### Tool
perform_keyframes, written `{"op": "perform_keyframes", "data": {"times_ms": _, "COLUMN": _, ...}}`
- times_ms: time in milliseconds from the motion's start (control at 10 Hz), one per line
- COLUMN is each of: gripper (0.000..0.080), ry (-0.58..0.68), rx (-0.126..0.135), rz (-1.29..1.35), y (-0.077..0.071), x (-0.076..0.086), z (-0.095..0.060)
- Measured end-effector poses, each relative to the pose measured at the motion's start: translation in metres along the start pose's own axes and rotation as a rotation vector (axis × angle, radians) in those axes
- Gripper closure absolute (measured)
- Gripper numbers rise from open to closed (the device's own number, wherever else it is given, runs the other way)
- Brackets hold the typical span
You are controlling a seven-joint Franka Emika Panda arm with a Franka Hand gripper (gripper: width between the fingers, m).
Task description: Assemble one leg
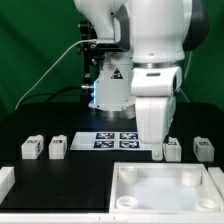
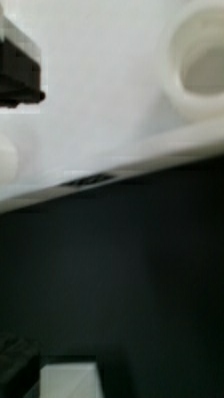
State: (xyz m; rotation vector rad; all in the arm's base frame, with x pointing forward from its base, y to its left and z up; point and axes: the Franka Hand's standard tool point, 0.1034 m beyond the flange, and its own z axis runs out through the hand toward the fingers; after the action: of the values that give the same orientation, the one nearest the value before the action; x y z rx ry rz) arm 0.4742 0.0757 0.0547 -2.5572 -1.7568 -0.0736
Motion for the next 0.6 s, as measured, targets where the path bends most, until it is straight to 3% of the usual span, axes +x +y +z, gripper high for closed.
{"op": "perform_keyframes", "data": {"times_ms": 200, "gripper": 0.0150, "ry": 0.017, "rx": -0.007, "rz": 0.333, "y": -0.018, "x": 0.026, "z": -0.016}}
{"op": "perform_keyframes", "data": {"times_ms": 300, "gripper": 0.0150, "ry": 0.038, "rx": -0.015, "rz": 0.415, "y": -0.021, "x": 0.032, "z": -0.016}}
{"op": "perform_keyframes", "data": {"times_ms": 600, "gripper": 0.0150, "ry": 0.048, "rx": 0.012, "rz": 0.776, "y": -0.026, "x": 0.035, "z": -0.014}}
